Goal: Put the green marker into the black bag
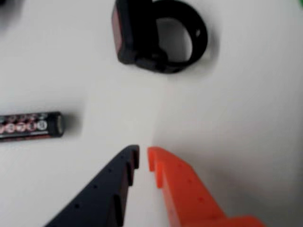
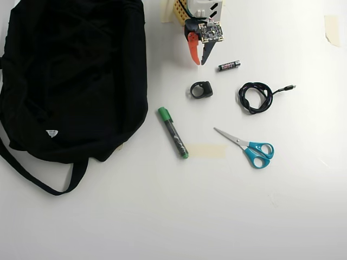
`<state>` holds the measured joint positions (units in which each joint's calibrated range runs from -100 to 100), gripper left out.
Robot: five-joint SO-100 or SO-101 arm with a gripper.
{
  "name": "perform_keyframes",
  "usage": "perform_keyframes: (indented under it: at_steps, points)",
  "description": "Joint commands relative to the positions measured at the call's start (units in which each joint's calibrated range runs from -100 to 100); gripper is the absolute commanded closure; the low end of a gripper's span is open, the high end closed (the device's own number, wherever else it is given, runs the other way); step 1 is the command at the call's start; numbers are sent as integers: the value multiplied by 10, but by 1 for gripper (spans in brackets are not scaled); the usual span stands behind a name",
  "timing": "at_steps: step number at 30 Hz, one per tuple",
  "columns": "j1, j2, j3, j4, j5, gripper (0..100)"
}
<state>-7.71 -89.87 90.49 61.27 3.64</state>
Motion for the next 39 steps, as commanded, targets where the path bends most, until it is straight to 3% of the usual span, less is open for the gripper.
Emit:
perform_keyframes:
  at_steps: [1, 9, 12, 17, 23, 33, 39]
  points:
    - [2, 100, -120, -29, -1, 98]
    - [2, 282, -321, -111, -2, 98]
    - [9, 363, -375, -179, -11, 98]
    - [31, 494, -439, -323, -79, 98]
    - [26, 646, -541, -451, -84, 98]
    - [17, 862, -838, -471, -80, 98]
    - [16, 893, -914, -471, -80, 98]
